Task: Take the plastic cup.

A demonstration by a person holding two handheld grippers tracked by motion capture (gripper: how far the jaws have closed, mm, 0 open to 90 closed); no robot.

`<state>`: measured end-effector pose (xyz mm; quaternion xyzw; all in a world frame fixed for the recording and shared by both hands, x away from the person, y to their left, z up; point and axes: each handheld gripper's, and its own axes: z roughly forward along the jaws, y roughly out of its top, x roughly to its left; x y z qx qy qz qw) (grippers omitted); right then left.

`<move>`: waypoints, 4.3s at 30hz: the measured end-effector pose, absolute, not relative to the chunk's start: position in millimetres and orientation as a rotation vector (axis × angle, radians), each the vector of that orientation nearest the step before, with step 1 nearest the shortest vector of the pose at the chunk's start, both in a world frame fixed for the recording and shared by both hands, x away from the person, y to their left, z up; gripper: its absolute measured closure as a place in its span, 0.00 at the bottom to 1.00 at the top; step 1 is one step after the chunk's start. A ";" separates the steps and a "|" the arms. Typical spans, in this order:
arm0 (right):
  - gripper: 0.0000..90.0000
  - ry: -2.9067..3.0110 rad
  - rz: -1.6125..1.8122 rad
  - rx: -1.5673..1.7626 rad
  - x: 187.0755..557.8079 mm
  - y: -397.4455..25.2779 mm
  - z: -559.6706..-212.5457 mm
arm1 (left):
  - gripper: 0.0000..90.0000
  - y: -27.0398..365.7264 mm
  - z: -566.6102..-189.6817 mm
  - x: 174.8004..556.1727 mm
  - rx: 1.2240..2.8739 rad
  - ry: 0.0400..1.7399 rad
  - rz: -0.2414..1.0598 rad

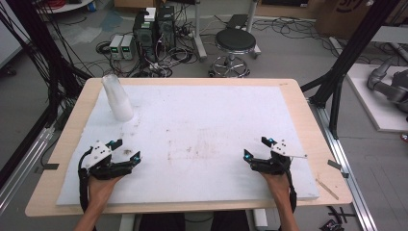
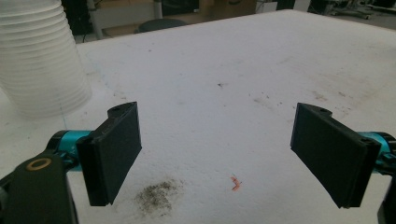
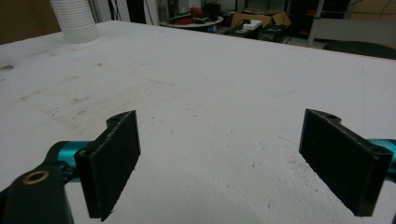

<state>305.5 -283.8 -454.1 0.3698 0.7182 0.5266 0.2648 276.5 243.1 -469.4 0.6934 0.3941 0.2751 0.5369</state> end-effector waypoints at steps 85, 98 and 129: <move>0.14 1.976 1.475 1.017 309.6 -287.5 -454.0 | 0.18 299.0 -294.0 447.4 1.619 1.237 0.698; 0.14 1.973 1.478 1.025 308.9 -287.8 -454.0 | 0.18 299.3 -315.5 472.9 1.725 1.341 0.636; 0.14 1.968 1.469 1.034 309.3 -287.1 -454.1 | 0.28 285.1 -330.4 484.7 1.888 1.418 0.629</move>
